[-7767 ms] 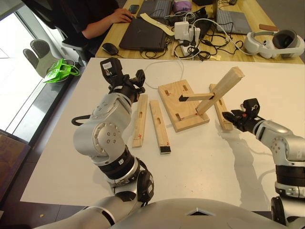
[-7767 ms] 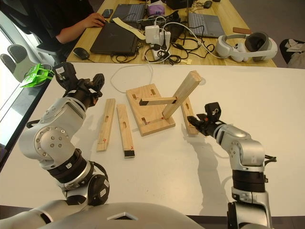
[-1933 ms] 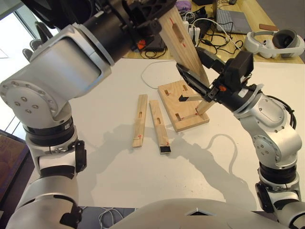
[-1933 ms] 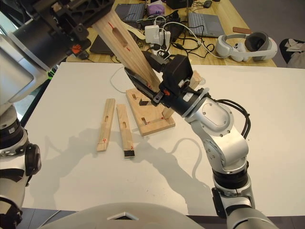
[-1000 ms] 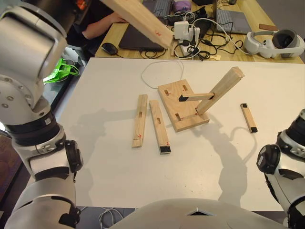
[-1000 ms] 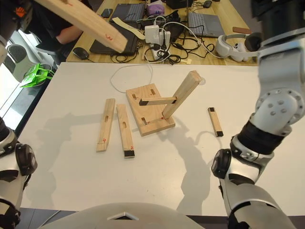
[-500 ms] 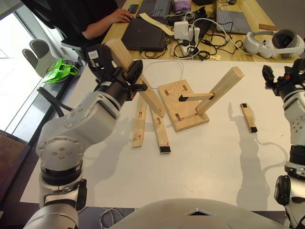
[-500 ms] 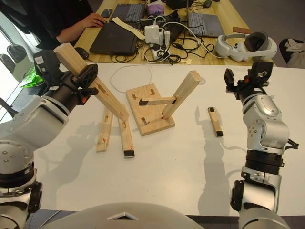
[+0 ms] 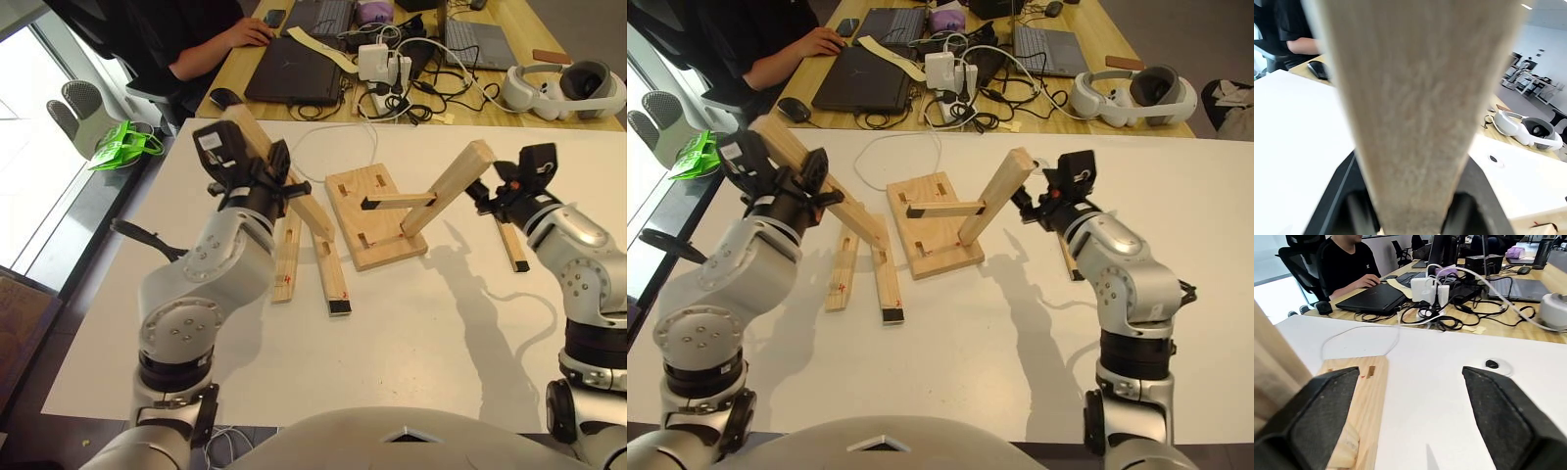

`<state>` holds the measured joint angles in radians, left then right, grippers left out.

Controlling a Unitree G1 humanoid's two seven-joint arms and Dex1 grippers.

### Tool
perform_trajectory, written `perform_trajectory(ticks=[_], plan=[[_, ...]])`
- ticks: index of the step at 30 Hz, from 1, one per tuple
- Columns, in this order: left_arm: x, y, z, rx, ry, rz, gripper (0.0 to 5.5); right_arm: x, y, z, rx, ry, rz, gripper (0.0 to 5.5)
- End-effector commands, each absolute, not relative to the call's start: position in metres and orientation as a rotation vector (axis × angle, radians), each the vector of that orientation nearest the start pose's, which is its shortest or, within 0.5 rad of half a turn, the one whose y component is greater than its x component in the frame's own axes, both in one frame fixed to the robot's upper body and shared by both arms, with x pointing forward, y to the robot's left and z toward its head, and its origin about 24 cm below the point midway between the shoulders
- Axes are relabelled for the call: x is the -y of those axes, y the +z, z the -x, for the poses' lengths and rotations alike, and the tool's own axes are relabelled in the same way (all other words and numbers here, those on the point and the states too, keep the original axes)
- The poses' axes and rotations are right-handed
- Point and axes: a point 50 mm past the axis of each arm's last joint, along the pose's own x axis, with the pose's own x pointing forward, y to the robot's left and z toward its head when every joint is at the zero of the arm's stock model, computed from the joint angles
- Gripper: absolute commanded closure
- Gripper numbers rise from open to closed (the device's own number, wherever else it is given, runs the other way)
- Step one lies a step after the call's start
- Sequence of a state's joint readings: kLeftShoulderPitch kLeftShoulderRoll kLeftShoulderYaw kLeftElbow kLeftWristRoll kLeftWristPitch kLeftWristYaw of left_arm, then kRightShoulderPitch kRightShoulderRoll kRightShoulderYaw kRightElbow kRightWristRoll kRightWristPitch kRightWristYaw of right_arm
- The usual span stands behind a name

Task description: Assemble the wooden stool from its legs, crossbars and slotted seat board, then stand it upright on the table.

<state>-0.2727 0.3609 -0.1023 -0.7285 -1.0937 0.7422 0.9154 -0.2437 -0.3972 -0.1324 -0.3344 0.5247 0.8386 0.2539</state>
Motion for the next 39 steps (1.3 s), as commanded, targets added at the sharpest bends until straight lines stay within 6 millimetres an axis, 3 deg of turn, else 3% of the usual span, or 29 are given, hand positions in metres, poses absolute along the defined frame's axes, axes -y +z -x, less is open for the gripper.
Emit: perform_trajectory(ticks=[1, 8, 16, 19, 23, 33, 39], plan=[[-0.115, 0.167, -0.225, -0.137, -0.015, 0.248, 4.47, 0.166, 0.118, -0.256, -0.29, 0.465, -0.138, 1.57], [-0.124, 0.161, -0.226, -0.065, 0.063, 0.232, 4.47, 0.167, 0.118, -0.255, -0.309, 0.459, -0.127, 1.57], [-0.13, 0.158, -0.231, 0.039, 0.068, 0.413, 4.47, 0.181, 0.117, -0.251, -0.315, 0.443, -0.118, 1.57], [-0.13, 0.138, -0.225, -0.026, 0.07, 0.515, 4.47, 0.194, 0.122, -0.252, -0.212, 0.319, -0.282, 1.57], [-0.134, 0.123, -0.224, -0.062, 0.098, 0.587, 4.47, 0.191, 0.126, -0.247, -0.128, 0.251, -0.443, 1.57], [-0.127, 0.124, -0.241, 0.002, 0.071, 0.513, 4.47, 0.177, 0.138, -0.245, -0.054, 0.282, -0.534, 1.57], [-0.119, 0.127, -0.234, 0.013, -0.055, 0.345, 4.47, 0.18, 0.144, -0.248, -0.023, 0.269, -0.532, 1.57]])
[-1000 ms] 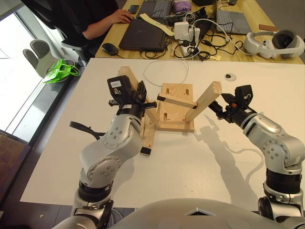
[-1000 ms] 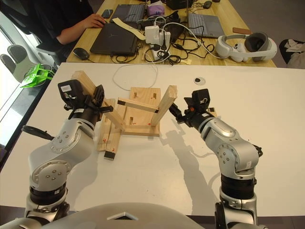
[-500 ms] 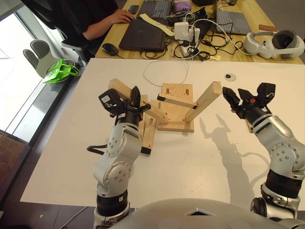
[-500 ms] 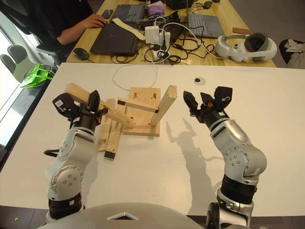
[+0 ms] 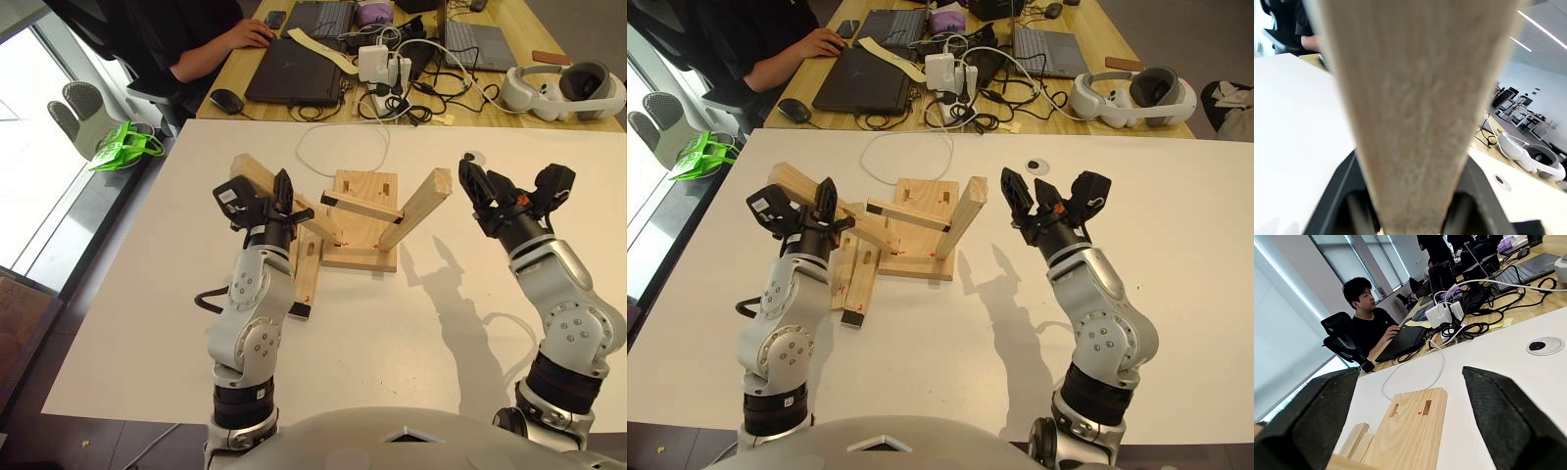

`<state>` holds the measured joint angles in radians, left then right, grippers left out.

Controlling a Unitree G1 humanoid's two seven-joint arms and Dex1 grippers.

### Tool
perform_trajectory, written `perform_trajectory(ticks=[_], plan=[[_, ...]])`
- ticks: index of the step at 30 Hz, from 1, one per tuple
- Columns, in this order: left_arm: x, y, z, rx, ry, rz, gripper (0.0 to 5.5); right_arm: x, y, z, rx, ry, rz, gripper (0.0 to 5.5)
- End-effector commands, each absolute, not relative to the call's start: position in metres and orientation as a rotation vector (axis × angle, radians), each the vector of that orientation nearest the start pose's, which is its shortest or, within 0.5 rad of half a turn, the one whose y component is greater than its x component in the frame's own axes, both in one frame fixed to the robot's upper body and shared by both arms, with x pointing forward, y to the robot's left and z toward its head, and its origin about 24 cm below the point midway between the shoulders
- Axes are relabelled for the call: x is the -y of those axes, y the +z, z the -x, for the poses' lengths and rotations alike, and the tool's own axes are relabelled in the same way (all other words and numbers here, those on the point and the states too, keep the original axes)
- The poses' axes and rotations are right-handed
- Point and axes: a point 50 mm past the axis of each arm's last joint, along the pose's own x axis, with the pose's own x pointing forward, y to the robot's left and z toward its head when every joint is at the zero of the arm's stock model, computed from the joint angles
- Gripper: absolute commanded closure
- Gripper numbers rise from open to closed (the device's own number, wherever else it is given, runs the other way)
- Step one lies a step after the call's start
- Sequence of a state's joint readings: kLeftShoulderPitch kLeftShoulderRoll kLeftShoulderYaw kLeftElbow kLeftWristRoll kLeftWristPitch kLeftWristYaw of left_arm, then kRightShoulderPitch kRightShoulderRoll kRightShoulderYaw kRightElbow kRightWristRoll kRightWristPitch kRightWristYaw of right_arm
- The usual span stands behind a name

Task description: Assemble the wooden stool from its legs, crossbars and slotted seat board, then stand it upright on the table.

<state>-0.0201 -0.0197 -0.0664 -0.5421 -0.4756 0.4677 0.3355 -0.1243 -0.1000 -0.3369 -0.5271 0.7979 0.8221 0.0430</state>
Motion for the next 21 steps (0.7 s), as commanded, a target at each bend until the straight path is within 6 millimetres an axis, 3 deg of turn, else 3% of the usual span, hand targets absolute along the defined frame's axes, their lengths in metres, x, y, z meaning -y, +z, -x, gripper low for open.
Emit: perform_trajectory(ticks=[1, 5, 11, 21], plan=[[-0.118, 0.127, -0.233, 0.01, -0.081, 0.321, 4.47, 0.181, 0.145, -0.248, -0.015, 0.263, -0.531, 1.57], [-0.113, 0.128, -0.23, -0.005, -0.173, 0.245, 4.47, 0.186, 0.159, -0.253, 0.076, 0.24, -0.539, 1.57], [-0.113, 0.122, -0.236, -0.078, -0.132, 0.222, 4.47, 0.188, 0.183, -0.261, 0.196, 0.243, -0.561, 1.57], [-0.12, 0.122, -0.226, -0.211, 0.033, 0.067, 4.47, 0.182, 0.183, -0.256, 0.204, 0.25, -0.511, 1.57]])
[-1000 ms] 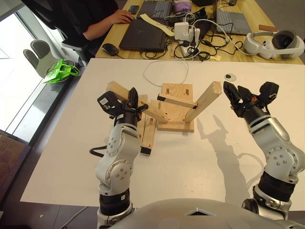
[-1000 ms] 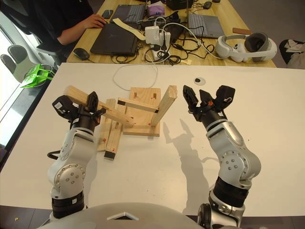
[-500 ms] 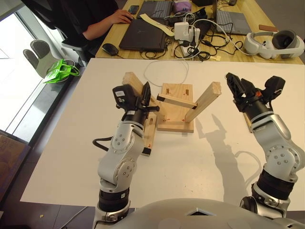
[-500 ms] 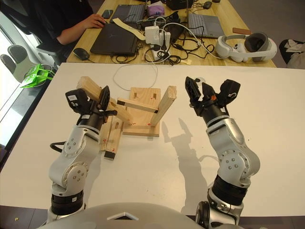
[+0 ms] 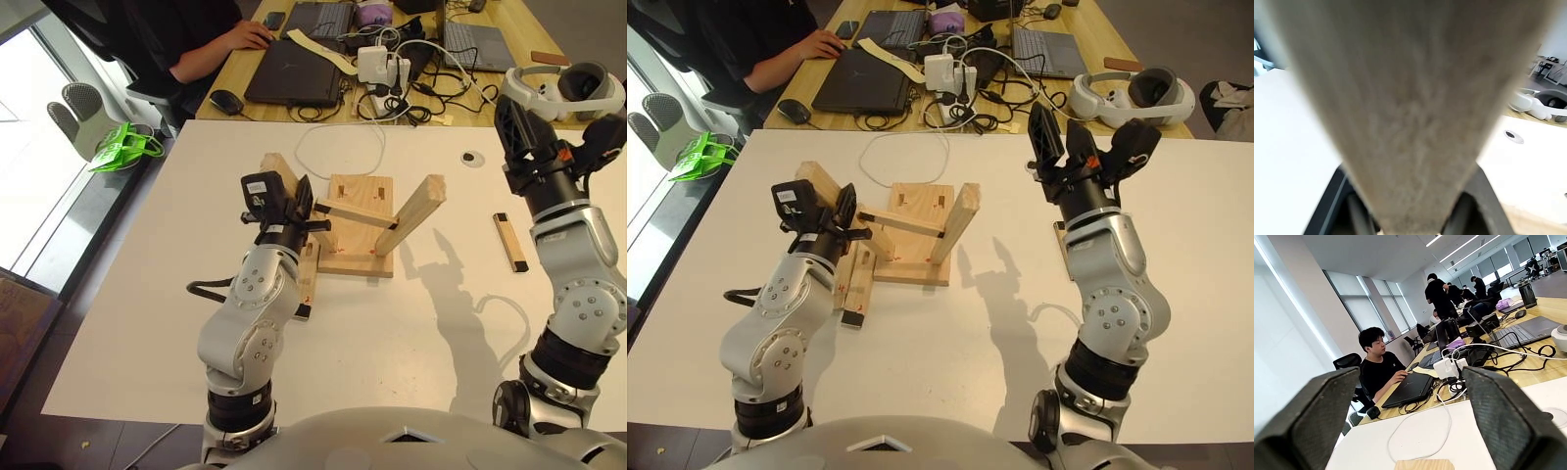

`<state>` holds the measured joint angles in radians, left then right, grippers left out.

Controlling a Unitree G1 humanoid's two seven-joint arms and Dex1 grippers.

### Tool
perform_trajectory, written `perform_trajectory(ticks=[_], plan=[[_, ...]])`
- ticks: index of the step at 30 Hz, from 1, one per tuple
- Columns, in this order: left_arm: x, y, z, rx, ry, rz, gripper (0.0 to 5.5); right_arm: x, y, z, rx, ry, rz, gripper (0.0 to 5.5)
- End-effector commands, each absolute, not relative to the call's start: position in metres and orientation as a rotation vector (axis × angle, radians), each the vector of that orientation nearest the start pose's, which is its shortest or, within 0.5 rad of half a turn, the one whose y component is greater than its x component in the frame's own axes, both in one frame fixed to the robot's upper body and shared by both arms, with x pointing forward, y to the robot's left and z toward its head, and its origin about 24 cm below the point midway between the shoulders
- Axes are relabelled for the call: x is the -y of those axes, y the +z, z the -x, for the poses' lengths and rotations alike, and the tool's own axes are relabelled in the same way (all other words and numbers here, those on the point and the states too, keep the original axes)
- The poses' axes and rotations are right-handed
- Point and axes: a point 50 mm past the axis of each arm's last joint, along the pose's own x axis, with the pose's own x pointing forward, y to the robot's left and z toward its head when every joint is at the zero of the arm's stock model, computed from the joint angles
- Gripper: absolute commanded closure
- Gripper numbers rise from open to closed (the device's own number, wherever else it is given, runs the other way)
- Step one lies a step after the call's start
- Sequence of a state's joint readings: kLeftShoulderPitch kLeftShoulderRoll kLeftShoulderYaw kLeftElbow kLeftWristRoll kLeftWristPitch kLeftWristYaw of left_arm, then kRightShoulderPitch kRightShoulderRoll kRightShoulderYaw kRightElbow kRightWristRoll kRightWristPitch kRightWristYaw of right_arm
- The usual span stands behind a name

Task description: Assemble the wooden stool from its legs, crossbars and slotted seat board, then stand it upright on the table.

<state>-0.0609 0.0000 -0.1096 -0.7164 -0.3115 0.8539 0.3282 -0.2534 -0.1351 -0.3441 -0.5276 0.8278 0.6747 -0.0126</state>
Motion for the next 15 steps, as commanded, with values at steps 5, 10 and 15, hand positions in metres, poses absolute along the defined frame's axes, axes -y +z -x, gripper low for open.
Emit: perform_trajectory(ticks=[5, 10, 15], plan=[[-0.107, 0.13, -0.23, -0.192, -0.008, 0.067, 4.47, 0.174, 0.195, -0.255, 0.257, 0.298, -0.496, 1.57], [-0.11, 0.127, -0.23, -0.219, 0.025, 0.167, 4.47, 0.155, 0.223, -0.251, 0.34, 0.403, -0.499, 1.57], [-0.113, 0.123, -0.229, -0.22, 0.062, 0.252, 3.88, 0.124, 0.238, -0.238, 0.355, 0.579, -0.532, 1.57]])
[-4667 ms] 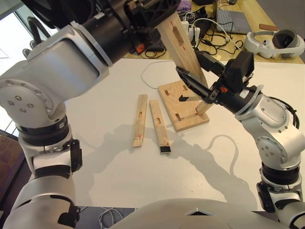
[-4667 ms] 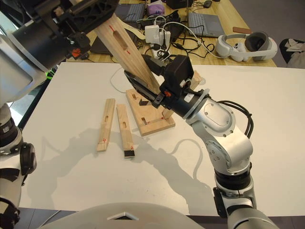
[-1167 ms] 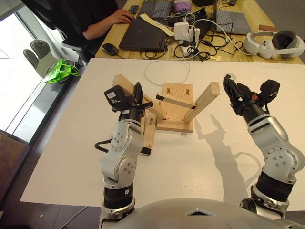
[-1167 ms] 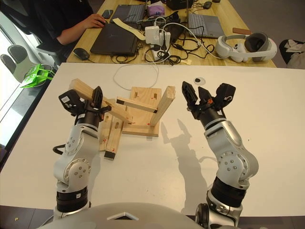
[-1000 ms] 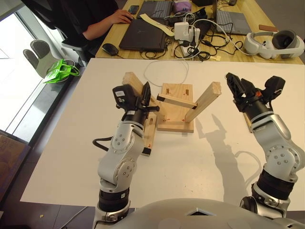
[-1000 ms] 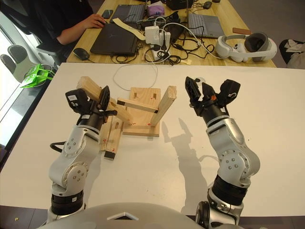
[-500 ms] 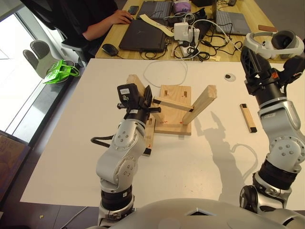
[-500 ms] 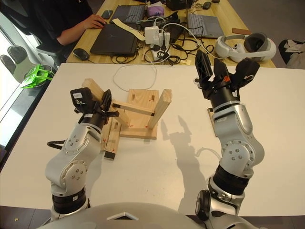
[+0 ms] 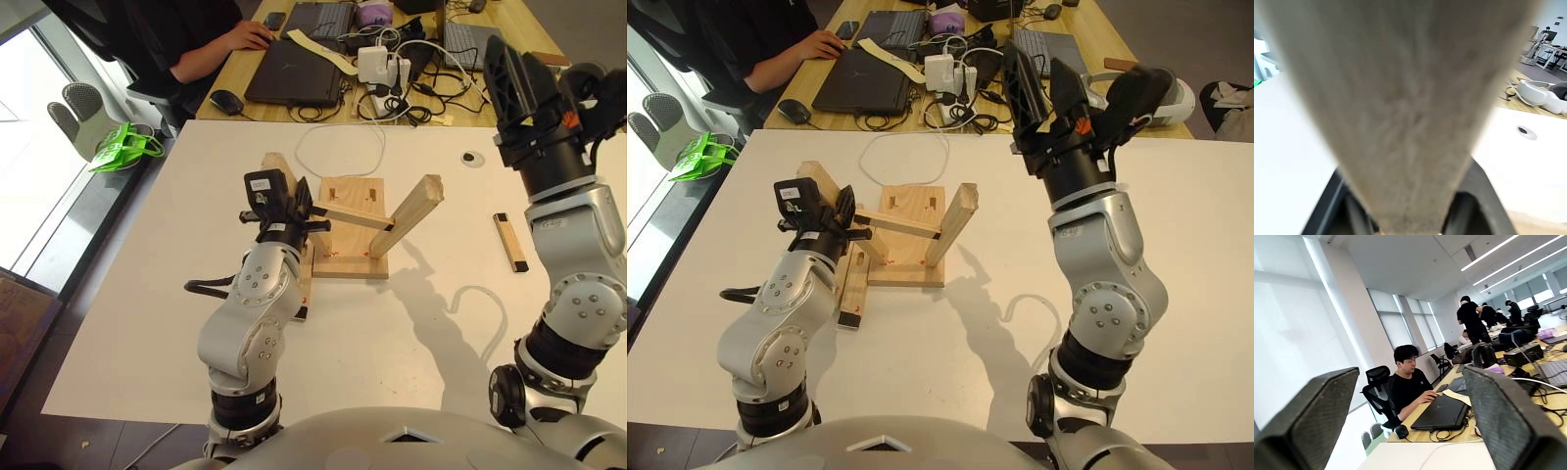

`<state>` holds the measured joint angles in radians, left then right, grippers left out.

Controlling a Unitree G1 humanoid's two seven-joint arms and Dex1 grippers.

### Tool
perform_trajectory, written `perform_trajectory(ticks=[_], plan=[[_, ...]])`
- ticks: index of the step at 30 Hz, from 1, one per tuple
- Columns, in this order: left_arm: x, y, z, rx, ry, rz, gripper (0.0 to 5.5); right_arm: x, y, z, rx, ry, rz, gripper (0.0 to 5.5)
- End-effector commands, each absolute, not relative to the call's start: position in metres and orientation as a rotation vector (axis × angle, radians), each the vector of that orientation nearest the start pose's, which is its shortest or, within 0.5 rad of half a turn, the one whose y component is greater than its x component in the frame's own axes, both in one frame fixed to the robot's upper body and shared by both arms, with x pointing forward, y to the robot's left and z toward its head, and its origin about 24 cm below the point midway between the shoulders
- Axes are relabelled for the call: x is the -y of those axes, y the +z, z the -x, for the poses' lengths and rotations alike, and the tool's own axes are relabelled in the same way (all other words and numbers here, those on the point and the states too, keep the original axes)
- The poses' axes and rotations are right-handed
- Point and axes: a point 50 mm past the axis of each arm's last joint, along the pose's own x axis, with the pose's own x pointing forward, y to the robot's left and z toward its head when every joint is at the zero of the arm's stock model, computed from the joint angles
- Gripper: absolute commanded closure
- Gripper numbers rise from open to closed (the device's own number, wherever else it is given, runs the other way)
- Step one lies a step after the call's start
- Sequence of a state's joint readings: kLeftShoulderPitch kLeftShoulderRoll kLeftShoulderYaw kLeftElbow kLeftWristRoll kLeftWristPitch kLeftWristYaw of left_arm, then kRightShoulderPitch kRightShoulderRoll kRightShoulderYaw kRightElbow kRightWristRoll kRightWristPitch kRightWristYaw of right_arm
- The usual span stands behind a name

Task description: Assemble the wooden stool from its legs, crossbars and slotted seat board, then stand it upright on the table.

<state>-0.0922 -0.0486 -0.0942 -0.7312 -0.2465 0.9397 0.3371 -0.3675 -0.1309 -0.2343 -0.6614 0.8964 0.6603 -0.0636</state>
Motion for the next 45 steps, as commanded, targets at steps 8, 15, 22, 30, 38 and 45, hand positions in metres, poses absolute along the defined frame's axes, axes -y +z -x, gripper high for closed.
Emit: perform_trajectory(ticks=[8, 15, 22, 30, 38, 45], plan=[[-0.11, 0.133, -0.231, -0.154, 0.049, 0.342, 2.66, 0.101, 0.236, -0.224, 0.31, 0.758, -0.503, 1.57], [-0.109, 0.143, -0.231, -0.074, 0.033, 0.369, 2.09, 0.09, 0.224, -0.212, 0.22, 0.881, -0.469, 1.57], [-0.11, 0.154, -0.234, -0.008, 0.014, 0.401, 1.35, 0.095, 0.206, -0.213, 0.138, 0.87, -0.383, 1.57], [-0.127, 0.179, -0.239, 0.136, 0.012, 0.412, 1.35, 0.11, 0.171, -0.215, -0.043, 0.871, -0.153, 1.57], [-0.13, 0.186, -0.24, 0.165, -0.003, 0.424, 1.35, 0.108, 0.159, -0.214, -0.057, 0.923, 0.017, 1.57], [-0.127, 0.192, -0.239, 0.188, -0.036, 0.428, 1.35, 0.112, 0.156, -0.227, -0.001, 0.888, 0.132, 1.57]])
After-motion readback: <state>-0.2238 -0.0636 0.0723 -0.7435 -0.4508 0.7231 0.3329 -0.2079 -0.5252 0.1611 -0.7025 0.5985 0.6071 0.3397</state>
